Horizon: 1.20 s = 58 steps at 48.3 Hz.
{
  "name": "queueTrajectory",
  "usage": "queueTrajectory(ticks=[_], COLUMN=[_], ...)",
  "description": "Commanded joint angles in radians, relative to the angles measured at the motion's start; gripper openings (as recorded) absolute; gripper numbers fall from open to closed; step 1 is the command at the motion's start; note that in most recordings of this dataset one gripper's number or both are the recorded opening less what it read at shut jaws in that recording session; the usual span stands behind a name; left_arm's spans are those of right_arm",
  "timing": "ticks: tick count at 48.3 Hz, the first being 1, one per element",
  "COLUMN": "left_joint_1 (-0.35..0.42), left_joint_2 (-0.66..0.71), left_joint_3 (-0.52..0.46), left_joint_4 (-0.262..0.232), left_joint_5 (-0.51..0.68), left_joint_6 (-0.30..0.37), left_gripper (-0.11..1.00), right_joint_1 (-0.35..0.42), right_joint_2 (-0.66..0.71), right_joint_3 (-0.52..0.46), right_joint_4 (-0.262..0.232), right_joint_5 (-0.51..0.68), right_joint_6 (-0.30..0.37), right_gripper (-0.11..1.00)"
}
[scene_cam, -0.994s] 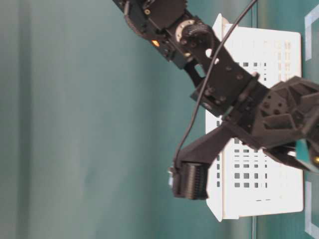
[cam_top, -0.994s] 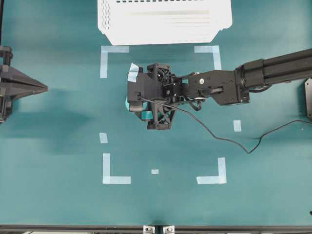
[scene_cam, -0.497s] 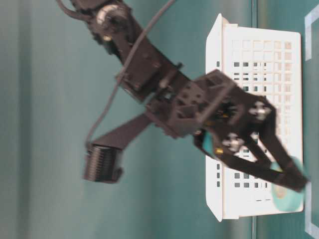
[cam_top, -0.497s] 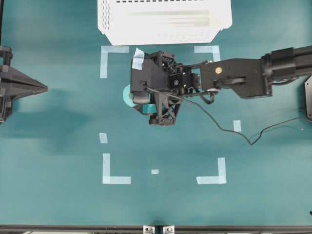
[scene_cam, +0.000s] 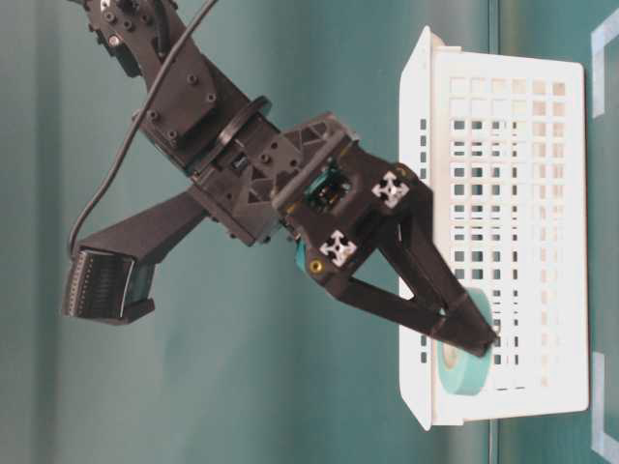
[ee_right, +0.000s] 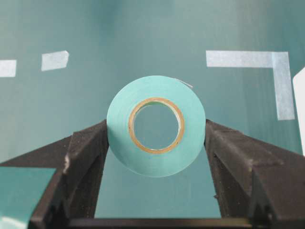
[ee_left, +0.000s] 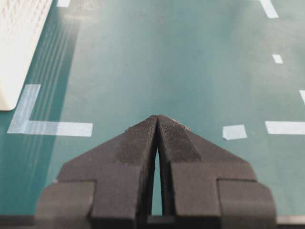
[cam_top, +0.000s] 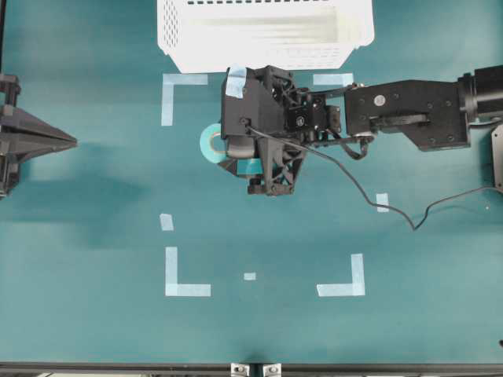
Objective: Put the tape into the white basket.
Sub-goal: 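Lift the tape roll and carry it to the white basket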
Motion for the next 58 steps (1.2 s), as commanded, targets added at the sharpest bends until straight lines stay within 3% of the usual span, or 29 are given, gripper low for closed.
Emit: queueTrajectory(ticks=[1,14,58], left_joint_1=[0.003,0.003,0.003], left_joint_2=[0.006,0.006,0.006], left_joint_3=[-0.012,-0.012,-0.012], left_joint_4=[-0.002,-0.002,-0.002], left_joint_5=[-0.009,-0.009,-0.009], left_joint_6=[0.002,0.002,0.002], left_gripper=[-0.11,-0.11,-0.11], right_joint_1=[-0.003,-0.051,-0.362], right_joint_2=[-0.035,-0.060,-0.152], right_joint_3=[-0.012,-0.012,0.066], right_joint_4=[-0.002,-0.002,-0.002], right_joint_5=[-0.003,0.026,0.054], right_joint_6=[0.000,0.000,-0.003], right_gripper=[0.68,0.68,0.68])
